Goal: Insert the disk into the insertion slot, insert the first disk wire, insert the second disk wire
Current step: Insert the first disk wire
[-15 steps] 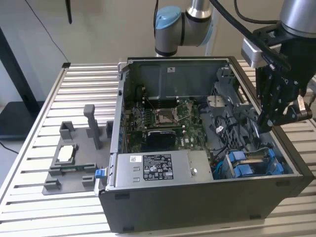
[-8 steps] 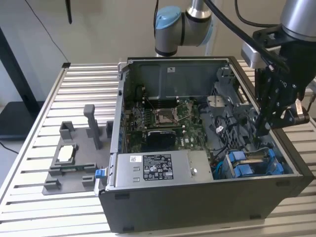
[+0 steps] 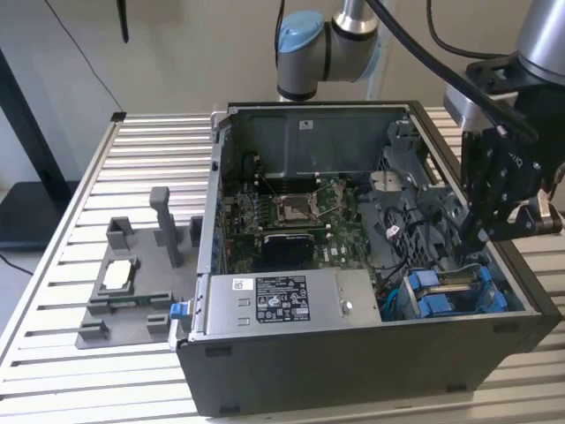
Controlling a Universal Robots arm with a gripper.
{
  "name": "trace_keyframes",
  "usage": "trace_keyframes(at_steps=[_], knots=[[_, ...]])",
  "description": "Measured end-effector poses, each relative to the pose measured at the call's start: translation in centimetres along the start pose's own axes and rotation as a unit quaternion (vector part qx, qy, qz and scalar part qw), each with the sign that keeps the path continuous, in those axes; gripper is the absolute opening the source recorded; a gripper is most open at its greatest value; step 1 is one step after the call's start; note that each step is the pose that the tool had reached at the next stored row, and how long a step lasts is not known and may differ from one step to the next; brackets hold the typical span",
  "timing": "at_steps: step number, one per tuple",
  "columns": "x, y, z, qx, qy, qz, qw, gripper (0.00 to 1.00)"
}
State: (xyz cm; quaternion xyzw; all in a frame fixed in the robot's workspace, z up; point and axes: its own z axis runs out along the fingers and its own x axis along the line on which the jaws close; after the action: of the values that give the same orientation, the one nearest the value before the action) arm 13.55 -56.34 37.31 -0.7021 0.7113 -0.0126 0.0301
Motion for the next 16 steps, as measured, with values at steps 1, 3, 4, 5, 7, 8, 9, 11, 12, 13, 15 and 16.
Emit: trace_keyframes(at_steps=[1,3,4,5,7,8,9,11,12,13,15,16], knots=[[0.10,-0.22,0.08,-0.0027,-0.0001,0.000,1.00000,0.20],[0.30,-0.59,0.20,-0.0092,-0.0002,0.000,0.99996,0.20],[0.39,-0.75,0.26,-0.0135,-0.0002,0.000,0.99991,0.20],[0.45,-0.89,0.31,-0.0171,-0.0006,0.000,0.99985,0.20],[0.54,-1.02,0.35,-0.0225,-0.0055,0.001,0.99973,0.20],[0.59,-1.06,0.38,-0.0244,-0.0090,0.001,0.99966,0.20],[0.65,-1.14,0.42,-0.0258,-0.0121,0.001,0.99959,0.20],[0.75,-1.33,0.50,-0.0270,-0.0198,0.001,0.99944,0.20],[0.81,-1.39,0.52,-0.0272,-0.0266,0.002,0.99927,0.20],[0.87,-1.43,0.53,-0.0275,-0.0332,0.002,0.99907,0.20],[0.98,-1.47,0.58,-0.0308,-0.0389,0.002,0.99877,0.20],[1.01,-1.53,0.59,-0.0336,-0.0391,0.003,0.99866,0.20]])
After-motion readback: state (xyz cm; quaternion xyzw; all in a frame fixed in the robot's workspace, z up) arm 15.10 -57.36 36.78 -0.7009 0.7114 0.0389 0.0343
